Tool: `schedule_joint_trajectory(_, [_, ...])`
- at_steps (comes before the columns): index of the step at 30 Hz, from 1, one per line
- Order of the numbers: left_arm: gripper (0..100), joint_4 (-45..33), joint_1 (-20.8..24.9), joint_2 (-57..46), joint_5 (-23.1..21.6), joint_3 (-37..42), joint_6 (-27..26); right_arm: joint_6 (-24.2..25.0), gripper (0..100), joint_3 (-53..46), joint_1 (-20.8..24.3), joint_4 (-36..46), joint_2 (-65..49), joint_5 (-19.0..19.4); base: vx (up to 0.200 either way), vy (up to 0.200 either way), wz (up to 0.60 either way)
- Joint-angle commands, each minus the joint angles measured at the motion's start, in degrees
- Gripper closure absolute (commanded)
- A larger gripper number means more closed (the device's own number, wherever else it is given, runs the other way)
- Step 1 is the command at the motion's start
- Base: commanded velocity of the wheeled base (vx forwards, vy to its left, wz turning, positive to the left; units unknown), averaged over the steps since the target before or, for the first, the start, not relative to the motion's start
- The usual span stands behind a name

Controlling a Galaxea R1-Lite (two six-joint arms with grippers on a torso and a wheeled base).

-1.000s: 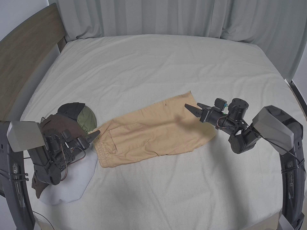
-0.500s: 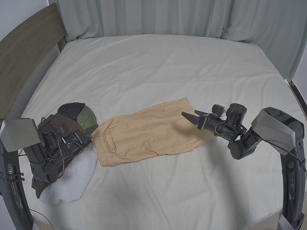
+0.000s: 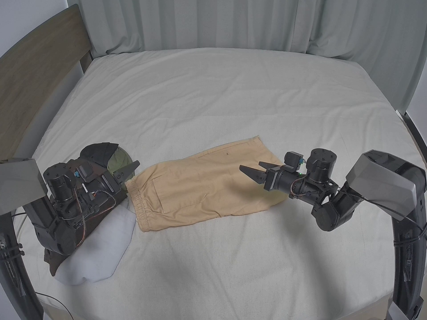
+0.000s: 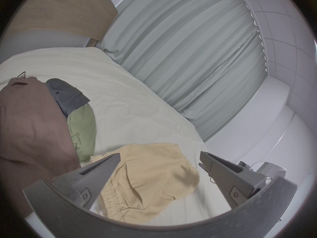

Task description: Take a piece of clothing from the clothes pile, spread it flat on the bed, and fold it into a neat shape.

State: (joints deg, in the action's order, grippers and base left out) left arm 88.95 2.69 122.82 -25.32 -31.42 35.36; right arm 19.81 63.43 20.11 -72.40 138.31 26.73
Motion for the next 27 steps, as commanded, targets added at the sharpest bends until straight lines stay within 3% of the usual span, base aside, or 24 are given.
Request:
schedule_joint_trajectory(1, [0,0.1,1.3,-3.0,0.0,1.4,-0.1,0.0,0,-1.7,0.8,-0.1,-1.4,-0.1,0.000,0.000,0.00])
schedule_joint_trajectory(14, [0,0.0,6.9,-11.7,-0.5,5.8,-0.3,-0.9,0,-9.6,0.9,-6.0,-1.3,-0.1,0.000,0.000,0.00])
schedule_joint_trajectory(27, [0,0.0,8.6,-15.7,-1.4,7.3,-0.7,-1.4,0,-15.2,2.2,-10.7,-3.1,0.0,0.000,0.000,0.00])
